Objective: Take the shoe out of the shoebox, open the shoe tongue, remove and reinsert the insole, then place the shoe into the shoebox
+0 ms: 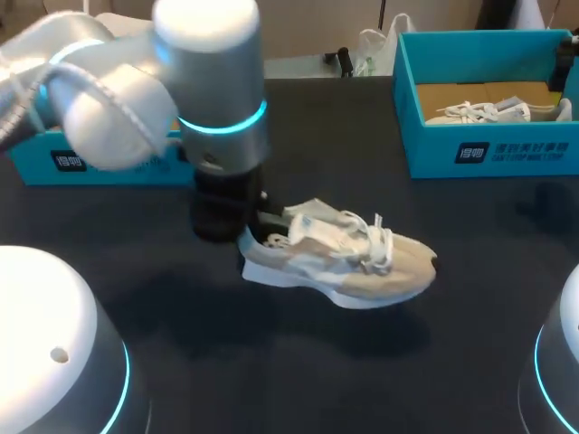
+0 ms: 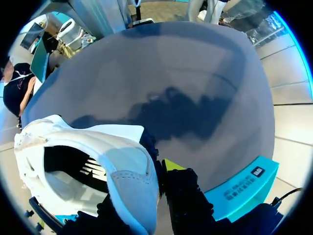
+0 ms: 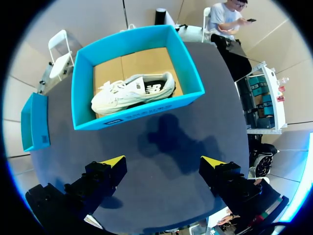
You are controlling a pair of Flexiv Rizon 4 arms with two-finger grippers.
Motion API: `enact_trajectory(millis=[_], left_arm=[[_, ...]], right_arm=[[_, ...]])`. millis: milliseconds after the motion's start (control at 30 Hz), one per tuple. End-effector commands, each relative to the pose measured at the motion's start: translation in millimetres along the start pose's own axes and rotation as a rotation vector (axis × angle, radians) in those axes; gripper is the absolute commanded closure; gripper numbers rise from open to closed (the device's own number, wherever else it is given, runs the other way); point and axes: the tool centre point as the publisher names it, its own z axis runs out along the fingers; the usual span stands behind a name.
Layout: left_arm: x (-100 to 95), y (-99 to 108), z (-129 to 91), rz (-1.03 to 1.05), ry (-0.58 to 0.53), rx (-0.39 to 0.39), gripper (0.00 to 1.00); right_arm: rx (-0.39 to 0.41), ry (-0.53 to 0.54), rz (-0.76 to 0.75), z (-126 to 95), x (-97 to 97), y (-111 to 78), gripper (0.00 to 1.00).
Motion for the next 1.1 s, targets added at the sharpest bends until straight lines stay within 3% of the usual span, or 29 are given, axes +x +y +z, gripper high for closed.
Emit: enact_trajectory(millis=[33,433,1100], left_arm=[[-18.6,13,33,-0.004,0.002,0.018,1.0],[-33.1,13,78,-0.048,0.046,0.046,1.0],[-51.8,1,106,-0.028,0.077,0.052,1.0]], right_arm=[[-0.002,0.0,0.0,0,-0.1,-0.7,0.0],[-0.002,0.0,0.0,0,-0.1,-0.7,0.0],[-0.002,0.0,0.0,0,-0.1,-0.7,0.0]])
